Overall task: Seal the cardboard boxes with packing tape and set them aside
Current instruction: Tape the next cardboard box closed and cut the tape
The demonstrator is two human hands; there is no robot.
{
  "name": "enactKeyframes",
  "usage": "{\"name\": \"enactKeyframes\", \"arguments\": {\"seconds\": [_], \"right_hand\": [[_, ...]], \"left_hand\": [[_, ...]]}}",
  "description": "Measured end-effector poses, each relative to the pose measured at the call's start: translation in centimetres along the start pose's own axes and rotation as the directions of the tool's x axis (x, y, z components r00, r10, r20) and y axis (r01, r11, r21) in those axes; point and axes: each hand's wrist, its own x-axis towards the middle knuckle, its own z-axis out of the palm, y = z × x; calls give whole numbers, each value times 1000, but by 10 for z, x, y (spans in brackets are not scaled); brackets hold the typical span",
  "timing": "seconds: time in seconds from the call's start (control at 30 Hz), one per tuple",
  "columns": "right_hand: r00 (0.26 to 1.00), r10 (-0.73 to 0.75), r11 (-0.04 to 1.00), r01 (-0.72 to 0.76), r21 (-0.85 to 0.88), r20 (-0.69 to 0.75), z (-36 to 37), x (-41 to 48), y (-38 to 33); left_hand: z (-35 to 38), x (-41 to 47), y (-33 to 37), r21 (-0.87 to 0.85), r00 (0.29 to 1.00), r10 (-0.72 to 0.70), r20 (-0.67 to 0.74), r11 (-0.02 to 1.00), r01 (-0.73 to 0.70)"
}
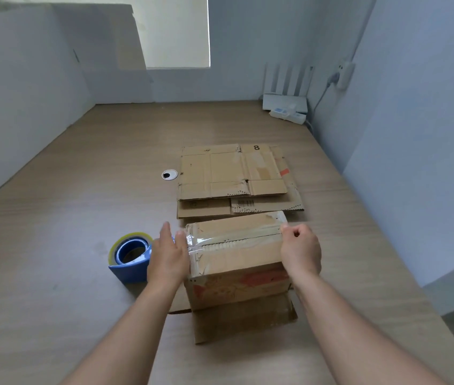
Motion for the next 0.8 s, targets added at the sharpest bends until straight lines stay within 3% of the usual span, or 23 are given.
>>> {"name": "enactKeyframes", "arguments": {"seconds": [0.07,0.13,0.23,0.33,0.43,0.53,0.6,0.7,0.8], "right_hand": [[1000,-8,1000,8,-14,2,0,0,0],[1000,-17,1000,17,-19,1,1,1,1],[999,-32,998,32,-46,1,1,1,2],[996,-85,992,87,-93,30,-2,0,7],[981,-102,953,144,-266,167,-14,0,-4],[973,-82,839,183,-512,214,-15,2,-26],[978,-63,807,169,-566,201,-12,1,-34],[981,-59,845,147,-514,184,-6,9,-28],[980,-81,953,130,-275,183,-7,17,-8]], "left_hand": [[0,-13,13,184,964,136,-227,978,-95],[11,-32,23,237,954,254,-158,948,-213],[28,-41,21,197,997,71,17,978,-73],[23,-22,16,199,998,-52,32,979,45],[17,-13,22,257,986,-142,86,959,116],[20,-11,42,409,985,-167,47,903,134],[25,-10,48,446,989,-147,-14,884,137],[29,-9,46,435,990,-125,-60,890,138],[31,-14,36,358,986,-142,-81,919,162]]}}
